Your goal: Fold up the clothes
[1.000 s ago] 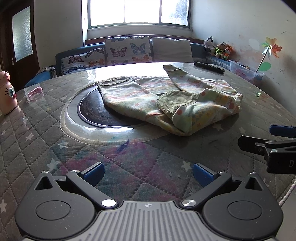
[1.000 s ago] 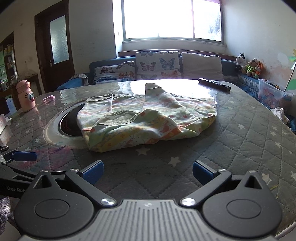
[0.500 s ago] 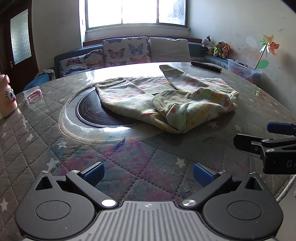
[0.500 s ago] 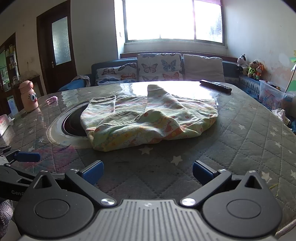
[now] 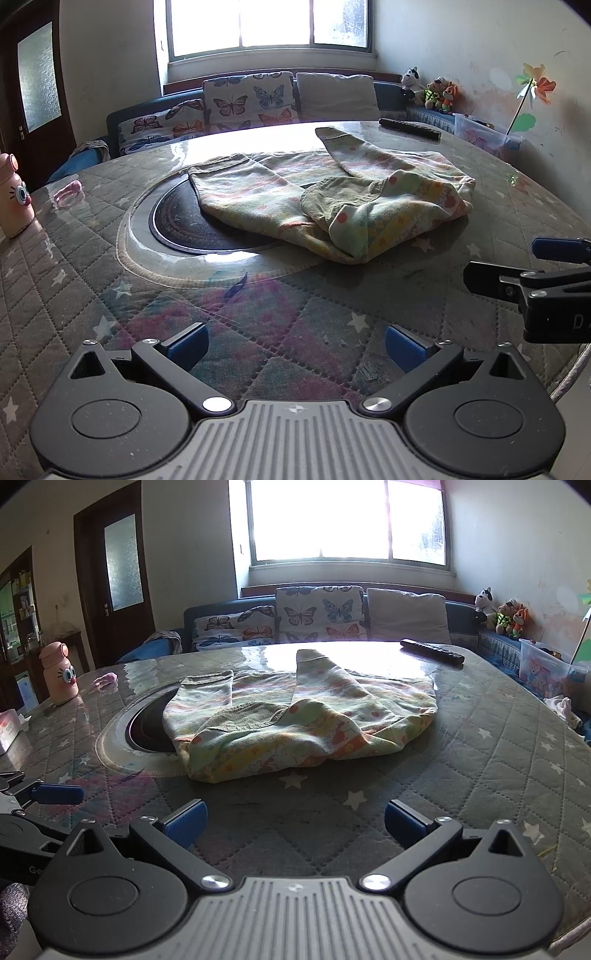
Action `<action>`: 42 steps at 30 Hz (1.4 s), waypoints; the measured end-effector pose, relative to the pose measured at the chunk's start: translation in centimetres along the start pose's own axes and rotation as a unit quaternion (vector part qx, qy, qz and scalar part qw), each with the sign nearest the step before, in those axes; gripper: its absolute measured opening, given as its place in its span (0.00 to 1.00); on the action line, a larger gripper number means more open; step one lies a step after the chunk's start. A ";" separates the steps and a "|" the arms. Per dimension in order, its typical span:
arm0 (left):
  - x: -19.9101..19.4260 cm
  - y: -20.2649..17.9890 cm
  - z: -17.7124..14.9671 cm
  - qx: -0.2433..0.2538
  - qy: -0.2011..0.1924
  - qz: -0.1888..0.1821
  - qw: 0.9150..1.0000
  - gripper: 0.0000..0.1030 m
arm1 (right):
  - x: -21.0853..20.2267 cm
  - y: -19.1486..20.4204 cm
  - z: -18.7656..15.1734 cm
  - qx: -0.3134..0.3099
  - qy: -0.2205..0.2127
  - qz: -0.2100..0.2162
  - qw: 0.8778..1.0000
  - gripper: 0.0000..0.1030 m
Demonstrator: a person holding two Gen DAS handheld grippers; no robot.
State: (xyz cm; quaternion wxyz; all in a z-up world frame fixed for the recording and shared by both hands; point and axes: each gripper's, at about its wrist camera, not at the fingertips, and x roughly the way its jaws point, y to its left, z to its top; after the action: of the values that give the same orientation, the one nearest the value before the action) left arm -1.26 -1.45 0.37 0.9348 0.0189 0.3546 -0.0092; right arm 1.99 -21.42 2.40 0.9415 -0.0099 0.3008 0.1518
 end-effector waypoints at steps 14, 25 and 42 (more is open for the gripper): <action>0.8 0.1 0.9 0.006 0.003 -0.001 1.000 1.00 | 0.8 0.0 0.7 -0.003 0.004 0.006 1.000 1.00; 2.1 0.5 2.6 0.011 0.003 0.000 1.000 1.00 | 2.1 -0.2 2.3 -0.004 0.002 0.008 1.000 1.00; 4.3 2.1 6.1 0.006 -0.004 0.006 1.000 1.00 | 6.0 -1.3 6.2 -0.023 0.002 0.019 1.000 1.00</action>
State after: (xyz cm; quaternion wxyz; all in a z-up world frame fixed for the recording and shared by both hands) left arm 6.11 0.33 2.12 0.9360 0.0268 0.3510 -0.0059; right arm 10.54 -20.32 4.00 0.9372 -0.0263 0.2996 0.1767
